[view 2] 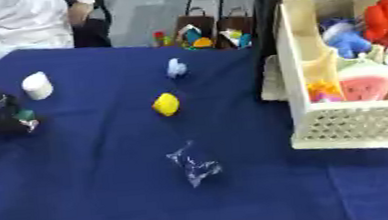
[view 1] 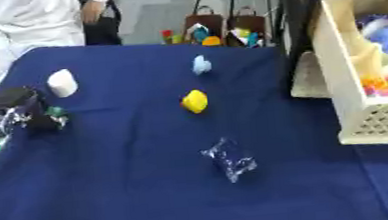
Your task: Pick up objects from table and place into drawer.
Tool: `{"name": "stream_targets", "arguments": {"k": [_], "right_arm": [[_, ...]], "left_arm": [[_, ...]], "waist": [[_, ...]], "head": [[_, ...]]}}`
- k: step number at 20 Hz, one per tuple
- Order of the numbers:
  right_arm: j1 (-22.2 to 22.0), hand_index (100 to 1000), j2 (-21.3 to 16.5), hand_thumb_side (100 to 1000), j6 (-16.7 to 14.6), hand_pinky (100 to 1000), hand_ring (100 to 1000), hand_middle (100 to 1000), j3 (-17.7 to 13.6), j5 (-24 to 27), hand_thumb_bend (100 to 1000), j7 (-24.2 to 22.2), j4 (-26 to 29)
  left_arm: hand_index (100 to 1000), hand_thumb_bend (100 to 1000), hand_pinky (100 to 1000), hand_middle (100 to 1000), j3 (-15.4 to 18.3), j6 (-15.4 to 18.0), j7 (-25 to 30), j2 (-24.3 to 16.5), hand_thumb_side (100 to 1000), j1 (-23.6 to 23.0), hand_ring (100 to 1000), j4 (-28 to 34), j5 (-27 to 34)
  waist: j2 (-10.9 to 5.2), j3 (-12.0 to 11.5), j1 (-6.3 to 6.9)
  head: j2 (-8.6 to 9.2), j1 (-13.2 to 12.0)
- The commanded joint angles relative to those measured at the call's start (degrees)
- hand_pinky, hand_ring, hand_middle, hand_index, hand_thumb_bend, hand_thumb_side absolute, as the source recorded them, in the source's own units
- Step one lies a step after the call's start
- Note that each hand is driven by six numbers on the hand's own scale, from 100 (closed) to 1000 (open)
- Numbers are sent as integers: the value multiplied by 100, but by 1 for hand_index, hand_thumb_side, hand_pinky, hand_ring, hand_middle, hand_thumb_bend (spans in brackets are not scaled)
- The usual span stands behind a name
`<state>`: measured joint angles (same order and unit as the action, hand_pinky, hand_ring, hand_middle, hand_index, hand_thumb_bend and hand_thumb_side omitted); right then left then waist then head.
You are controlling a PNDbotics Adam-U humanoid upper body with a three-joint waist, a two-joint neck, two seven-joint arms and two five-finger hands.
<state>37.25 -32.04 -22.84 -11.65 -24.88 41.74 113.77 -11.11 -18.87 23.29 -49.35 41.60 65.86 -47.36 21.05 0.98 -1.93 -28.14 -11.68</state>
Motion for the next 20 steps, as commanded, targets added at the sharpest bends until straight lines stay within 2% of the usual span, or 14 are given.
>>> {"name": "stream_targets", "arguments": {"k": [1, 11, 20], "right_arm": [[71, 840, -101, 1000, -33, 762, 789, 745, -38, 51, 100, 50, 83], [85, 842, -92, 1000, -42, 762, 789, 745, -37, 54, 100, 56, 83], [70, 842, -86, 1000, -45, 763, 789, 745, -45, 53, 100, 66, 83]], "left_arm": [[680, 291, 383, 531, 30, -1, 4, -131, 612, 69, 532, 54, 51], [590, 258, 299, 460, 23, -132, -153, -125, 581, 76, 463, 81, 130], [568, 217, 273, 441, 10, -211, -265, -132, 554, 77, 444, 124, 164]], "waist": [[-101, -14, 6], [-109, -13, 5], [-130, -11, 17]], "head": [[42, -19], [50, -28], [32, -14]]}}
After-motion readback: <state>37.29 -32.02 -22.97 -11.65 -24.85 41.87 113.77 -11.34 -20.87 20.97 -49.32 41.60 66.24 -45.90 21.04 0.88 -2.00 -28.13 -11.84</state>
